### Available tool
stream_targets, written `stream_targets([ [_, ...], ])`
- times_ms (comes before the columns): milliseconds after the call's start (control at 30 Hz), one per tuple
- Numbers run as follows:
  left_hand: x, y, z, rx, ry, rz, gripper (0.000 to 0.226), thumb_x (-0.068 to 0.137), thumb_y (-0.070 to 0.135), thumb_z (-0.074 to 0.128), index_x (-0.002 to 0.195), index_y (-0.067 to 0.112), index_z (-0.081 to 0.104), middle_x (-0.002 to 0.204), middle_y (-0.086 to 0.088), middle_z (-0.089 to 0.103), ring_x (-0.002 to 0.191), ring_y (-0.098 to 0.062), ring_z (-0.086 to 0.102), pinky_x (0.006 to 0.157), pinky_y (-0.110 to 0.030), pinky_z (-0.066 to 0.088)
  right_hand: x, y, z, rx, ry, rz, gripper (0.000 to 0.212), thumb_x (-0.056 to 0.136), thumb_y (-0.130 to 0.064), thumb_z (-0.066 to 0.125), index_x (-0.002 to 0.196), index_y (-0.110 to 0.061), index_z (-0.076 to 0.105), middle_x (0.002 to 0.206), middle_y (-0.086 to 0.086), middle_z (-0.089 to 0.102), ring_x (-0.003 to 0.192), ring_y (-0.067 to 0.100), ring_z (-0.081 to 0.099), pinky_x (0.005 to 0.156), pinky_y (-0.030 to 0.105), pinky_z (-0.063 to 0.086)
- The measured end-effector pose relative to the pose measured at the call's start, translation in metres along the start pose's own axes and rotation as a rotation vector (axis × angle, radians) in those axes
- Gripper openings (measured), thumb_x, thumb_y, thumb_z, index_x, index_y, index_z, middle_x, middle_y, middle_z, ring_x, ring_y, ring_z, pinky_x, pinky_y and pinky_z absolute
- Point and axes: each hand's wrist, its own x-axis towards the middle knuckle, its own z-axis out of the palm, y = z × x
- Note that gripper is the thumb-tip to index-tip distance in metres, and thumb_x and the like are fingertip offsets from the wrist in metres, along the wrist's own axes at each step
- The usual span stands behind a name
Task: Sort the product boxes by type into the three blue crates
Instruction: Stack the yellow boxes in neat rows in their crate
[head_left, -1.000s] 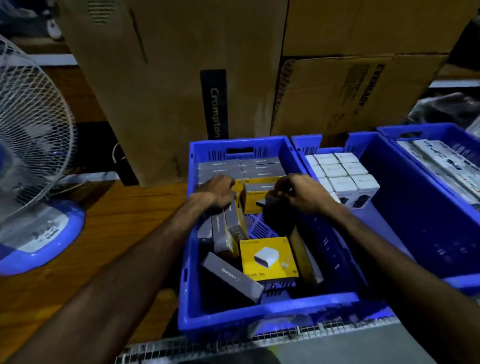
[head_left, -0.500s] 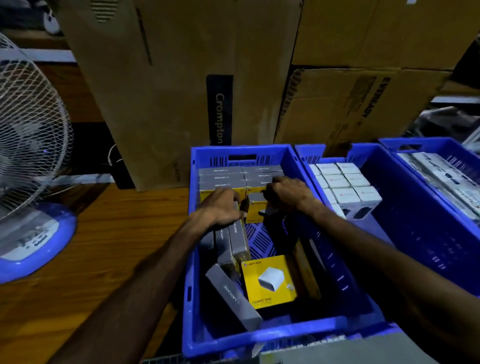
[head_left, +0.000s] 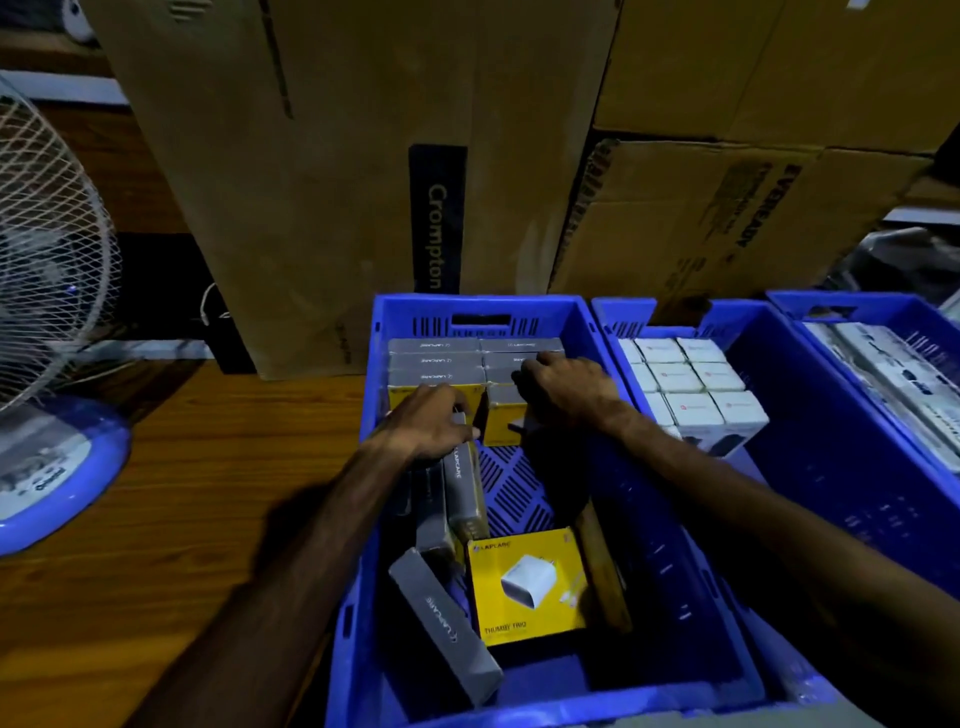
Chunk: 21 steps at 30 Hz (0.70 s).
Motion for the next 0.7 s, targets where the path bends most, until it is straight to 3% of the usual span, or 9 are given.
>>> stream_targets([
  [67,0.001,-0.001,0.001,0.016,-0.007,-0.012,0.053,0.088,0.042,0.08,0.131,0.014,0.067,0.139,-0.006,0.065,0.123,-0.026,0.062,0.102,-0.042,0.053,-0.001,0.0,0.004,0.01,0.032,0.019,0.04,0.098,-0.041,0.062,0.128,-0.015,0.053,0.125,0.009,0.052,0.113,0.035,0.063,0.077,0.051,0.054],
  [200,0.001,-0.002,0.002,0.019,-0.031,-0.063,0.064,0.084,0.049,0.081,0.137,0.018,0.062,0.146,-0.004,0.059,0.129,-0.026,0.059,0.106,-0.046,0.052,-0.01,-0.006,0.011,0.025,0.012,0.077,0.073,0.08,-0.059,0.076,0.134,-0.015,0.054,0.13,0.008,0.05,0.119,0.033,0.057,0.08,0.052,0.056],
  [333,-0.007,0.008,0.004,0.141,-0.054,-0.086,0.069,0.081,0.061,0.076,0.137,0.024,0.058,0.147,-0.002,0.054,0.127,-0.029,0.057,0.099,-0.047,0.053,-0.015,-0.012,0.007,0.026,0.032,0.101,0.06,0.085,-0.049,0.076,0.13,-0.012,0.058,0.128,0.009,0.054,0.119,0.034,0.059,0.082,0.05,0.056],
  [467,-0.014,0.02,0.004,0.187,-0.05,-0.084,0.055,0.08,0.051,0.076,0.123,0.021,0.061,0.125,-0.006,0.068,0.107,-0.03,0.065,0.082,-0.039,0.054,-0.023,-0.009,-0.003,0.054,0.027,0.104,0.044,0.092,-0.04,0.071,0.127,-0.015,0.063,0.129,0.009,0.052,0.119,0.034,0.06,0.086,0.05,0.054],
  [567,-0.015,0.019,-0.001,-0.013,0.006,-0.16,0.055,0.071,0.047,0.079,0.119,0.025,0.064,0.124,0.002,0.067,0.106,-0.026,0.066,0.09,-0.042,0.058,-0.041,-0.002,-0.009,0.319,0.087,0.147,0.042,0.088,-0.044,0.074,0.122,-0.02,0.068,0.132,0.003,0.053,0.118,0.028,0.06,0.09,0.044,0.054],
  [700,-0.027,0.018,-0.01,-0.347,0.163,-0.211,0.045,0.08,0.027,0.078,0.121,0.025,0.061,0.109,-0.003,0.069,0.087,-0.02,0.069,0.066,-0.028,0.05,-0.067,0.0,-0.008,0.744,0.206,0.141,0.025,0.089,-0.036,0.075,0.109,-0.022,0.072,0.116,-0.002,0.068,0.101,0.019,0.068,0.086,0.038,0.056],
])
